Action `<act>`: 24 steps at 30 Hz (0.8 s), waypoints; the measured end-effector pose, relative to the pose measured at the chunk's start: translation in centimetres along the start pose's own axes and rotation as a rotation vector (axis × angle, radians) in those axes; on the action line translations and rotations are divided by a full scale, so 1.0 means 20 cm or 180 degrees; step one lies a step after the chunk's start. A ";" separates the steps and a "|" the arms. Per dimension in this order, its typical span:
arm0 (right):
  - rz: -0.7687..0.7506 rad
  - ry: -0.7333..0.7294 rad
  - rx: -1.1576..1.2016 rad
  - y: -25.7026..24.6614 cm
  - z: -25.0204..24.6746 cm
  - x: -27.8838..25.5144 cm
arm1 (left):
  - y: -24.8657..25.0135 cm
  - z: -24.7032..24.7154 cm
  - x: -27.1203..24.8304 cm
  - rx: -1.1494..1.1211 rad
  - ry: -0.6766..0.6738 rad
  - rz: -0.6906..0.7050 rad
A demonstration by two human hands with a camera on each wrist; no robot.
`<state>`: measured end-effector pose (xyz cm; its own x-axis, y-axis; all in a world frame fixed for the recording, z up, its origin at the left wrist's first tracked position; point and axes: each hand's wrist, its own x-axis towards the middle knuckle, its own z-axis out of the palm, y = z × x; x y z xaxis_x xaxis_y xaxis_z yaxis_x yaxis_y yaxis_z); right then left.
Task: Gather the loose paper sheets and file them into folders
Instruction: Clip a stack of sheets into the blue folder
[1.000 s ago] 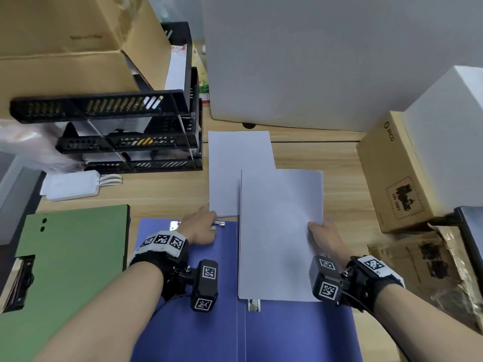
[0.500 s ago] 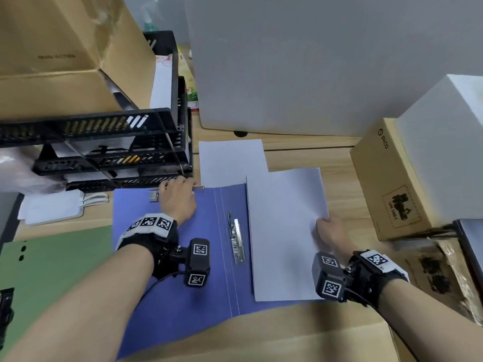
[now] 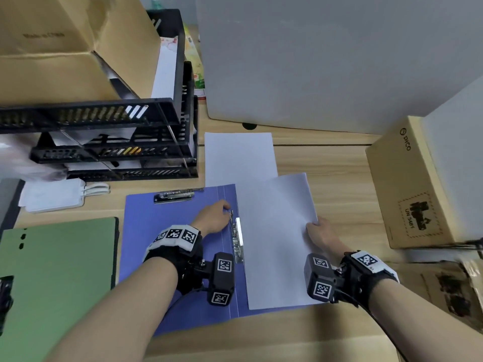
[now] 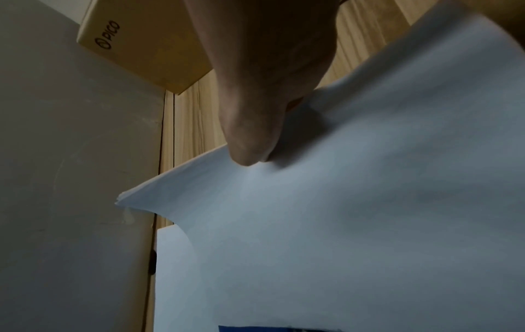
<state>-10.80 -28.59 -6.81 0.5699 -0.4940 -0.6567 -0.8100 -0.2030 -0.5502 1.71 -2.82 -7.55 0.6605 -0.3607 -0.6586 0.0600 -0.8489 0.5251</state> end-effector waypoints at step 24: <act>0.0018 -0.0337 0.0274 0.06 0.05 0.00 | 0.06 0.00 -0.18 -0.1428 -0.0024 -0.0191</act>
<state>-11.70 -28.04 -7.96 0.5804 -0.4020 -0.7082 -0.8010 -0.1249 -0.5855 -0.69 -2.47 -4.58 0.6405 -0.3202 -0.6980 0.4176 -0.6176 0.6665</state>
